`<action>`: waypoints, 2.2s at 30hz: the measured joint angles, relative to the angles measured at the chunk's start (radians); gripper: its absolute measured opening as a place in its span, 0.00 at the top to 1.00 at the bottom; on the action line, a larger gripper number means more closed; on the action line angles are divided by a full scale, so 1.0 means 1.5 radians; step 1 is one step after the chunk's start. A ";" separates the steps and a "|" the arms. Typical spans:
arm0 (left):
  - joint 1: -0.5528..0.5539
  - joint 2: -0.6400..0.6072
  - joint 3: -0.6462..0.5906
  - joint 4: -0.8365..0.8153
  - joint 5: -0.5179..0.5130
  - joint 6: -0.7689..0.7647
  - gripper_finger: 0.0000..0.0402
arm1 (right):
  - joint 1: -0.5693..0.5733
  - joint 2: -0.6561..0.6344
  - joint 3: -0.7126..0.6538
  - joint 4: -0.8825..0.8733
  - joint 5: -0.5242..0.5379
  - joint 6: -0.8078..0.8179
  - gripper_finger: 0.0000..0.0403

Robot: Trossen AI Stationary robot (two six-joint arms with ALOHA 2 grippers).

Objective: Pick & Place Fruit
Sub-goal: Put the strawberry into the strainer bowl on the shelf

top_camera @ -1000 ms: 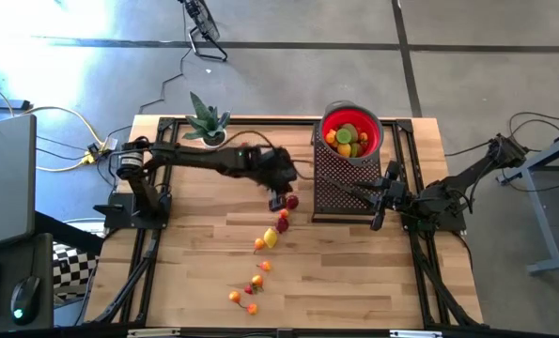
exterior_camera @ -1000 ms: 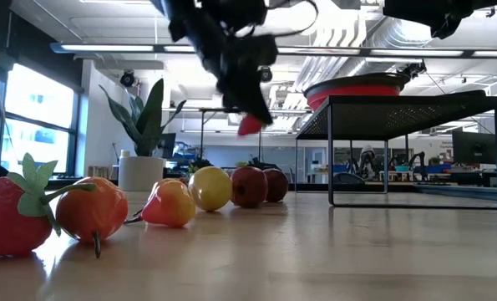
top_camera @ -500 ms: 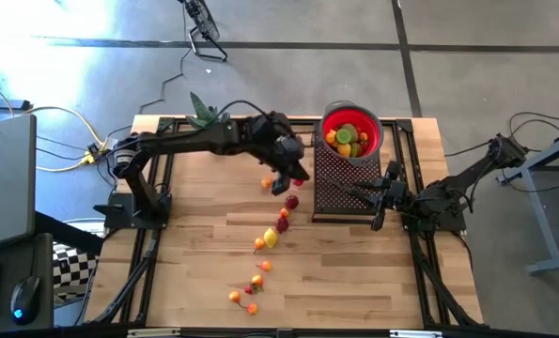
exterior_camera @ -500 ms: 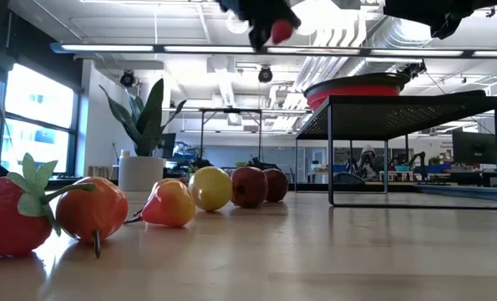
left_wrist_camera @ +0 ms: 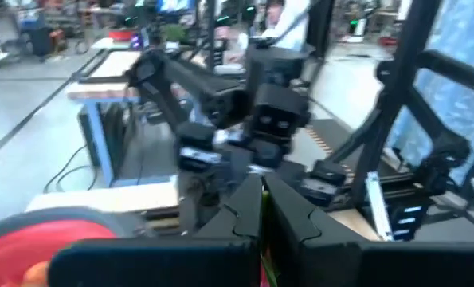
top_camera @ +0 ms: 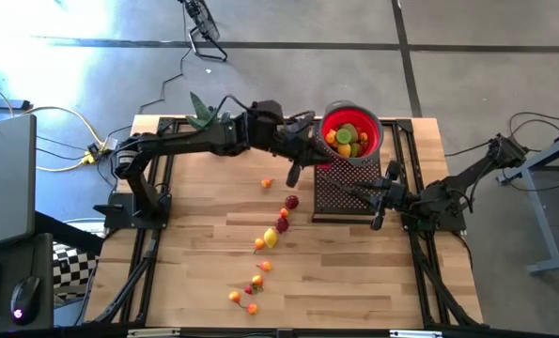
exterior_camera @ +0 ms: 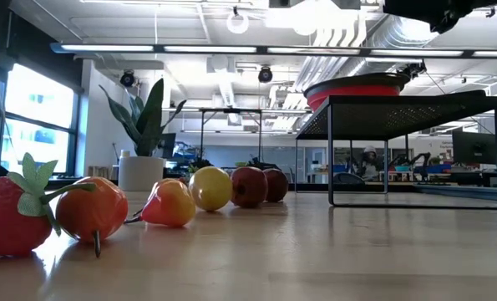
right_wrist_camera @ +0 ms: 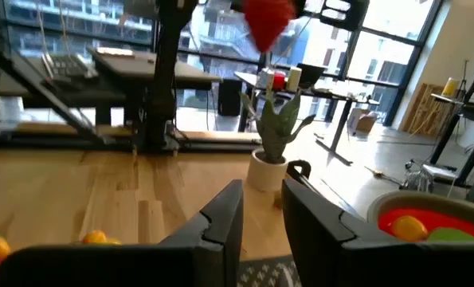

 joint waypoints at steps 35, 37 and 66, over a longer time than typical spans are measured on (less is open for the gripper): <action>-0.061 0.064 0.000 0.051 -0.088 0.049 1.00 | -0.149 0.190 0.000 0.343 -0.228 -0.023 0.28; -0.061 0.067 0.000 0.045 -0.090 0.044 1.00 | -0.149 0.191 0.000 0.343 -0.227 -0.024 0.28; -0.061 0.087 0.000 0.060 -0.107 0.032 1.00 | -0.149 0.190 0.000 0.332 -0.239 -0.025 0.59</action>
